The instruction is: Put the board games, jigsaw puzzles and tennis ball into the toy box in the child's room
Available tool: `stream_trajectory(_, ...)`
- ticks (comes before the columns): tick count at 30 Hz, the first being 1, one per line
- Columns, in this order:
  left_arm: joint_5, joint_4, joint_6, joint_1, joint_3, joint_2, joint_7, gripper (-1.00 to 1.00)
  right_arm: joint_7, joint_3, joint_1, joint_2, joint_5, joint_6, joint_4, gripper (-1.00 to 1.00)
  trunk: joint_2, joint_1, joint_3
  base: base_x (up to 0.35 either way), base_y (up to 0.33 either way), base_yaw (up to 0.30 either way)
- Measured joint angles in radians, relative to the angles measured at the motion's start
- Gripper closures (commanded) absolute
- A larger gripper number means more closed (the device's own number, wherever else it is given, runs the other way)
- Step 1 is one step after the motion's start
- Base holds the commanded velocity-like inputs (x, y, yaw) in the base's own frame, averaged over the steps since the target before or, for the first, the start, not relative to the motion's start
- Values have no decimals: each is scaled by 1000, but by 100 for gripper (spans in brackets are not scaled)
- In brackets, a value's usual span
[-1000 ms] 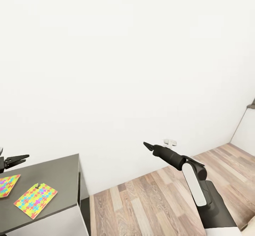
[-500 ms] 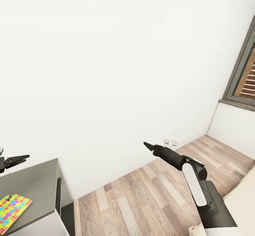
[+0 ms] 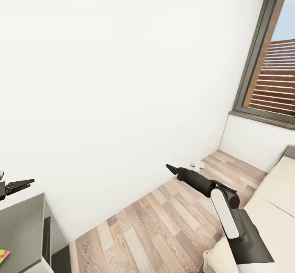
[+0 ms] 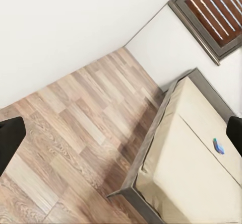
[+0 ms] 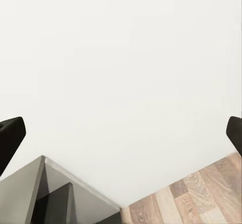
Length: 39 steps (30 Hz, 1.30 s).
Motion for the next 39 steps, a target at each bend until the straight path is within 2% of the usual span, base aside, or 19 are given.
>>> stream_trajectory(18, 0, 0, -19, 0, 0, -6, 0, -100, 1, 0, 0, 1, 0, -3, 5, -100, 0, 0, 12, 25, 0, -276)
stream_trajectory(39, -1, 0, -21, 0, 0, -6, 0, -100, 0, -1, 0, 1, 0, -2, 6, -100, 0, 0, 31, 248, 87, -264)
